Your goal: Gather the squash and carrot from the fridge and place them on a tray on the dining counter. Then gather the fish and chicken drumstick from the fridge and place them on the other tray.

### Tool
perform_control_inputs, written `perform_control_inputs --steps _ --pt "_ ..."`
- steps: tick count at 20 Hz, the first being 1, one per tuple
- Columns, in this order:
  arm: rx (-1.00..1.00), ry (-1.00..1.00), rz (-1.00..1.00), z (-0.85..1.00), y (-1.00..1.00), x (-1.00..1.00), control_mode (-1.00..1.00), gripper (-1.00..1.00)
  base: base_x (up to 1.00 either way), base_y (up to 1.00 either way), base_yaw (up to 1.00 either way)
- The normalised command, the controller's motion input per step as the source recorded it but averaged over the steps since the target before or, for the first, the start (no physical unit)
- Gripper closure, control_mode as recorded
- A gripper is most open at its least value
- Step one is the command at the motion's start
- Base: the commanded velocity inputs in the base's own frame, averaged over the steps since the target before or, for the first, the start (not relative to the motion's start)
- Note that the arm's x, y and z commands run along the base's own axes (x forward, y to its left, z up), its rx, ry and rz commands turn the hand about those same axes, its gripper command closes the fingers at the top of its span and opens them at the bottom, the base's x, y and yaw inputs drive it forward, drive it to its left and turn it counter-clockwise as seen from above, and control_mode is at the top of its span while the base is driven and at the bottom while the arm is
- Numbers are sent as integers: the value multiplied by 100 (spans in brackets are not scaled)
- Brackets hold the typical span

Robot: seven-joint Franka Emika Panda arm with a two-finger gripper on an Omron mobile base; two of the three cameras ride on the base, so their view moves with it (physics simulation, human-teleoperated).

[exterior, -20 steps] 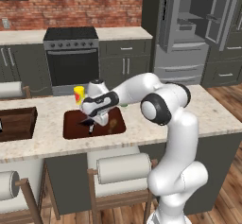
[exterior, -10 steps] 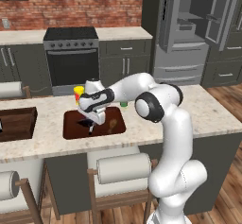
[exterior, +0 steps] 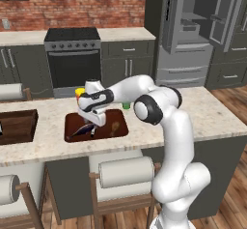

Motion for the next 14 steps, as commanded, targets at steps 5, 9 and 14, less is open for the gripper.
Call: perform_control_inputs --steps 5,9,14 --pt "1 1 0 23 -11 -35 -100 -100 0 0 0" --pt "0 -6 0 29 -44 -72 -100 -100 0 0 0" --pt "0 -7 5 37 -61 -73 -100 -100 0 0 0"
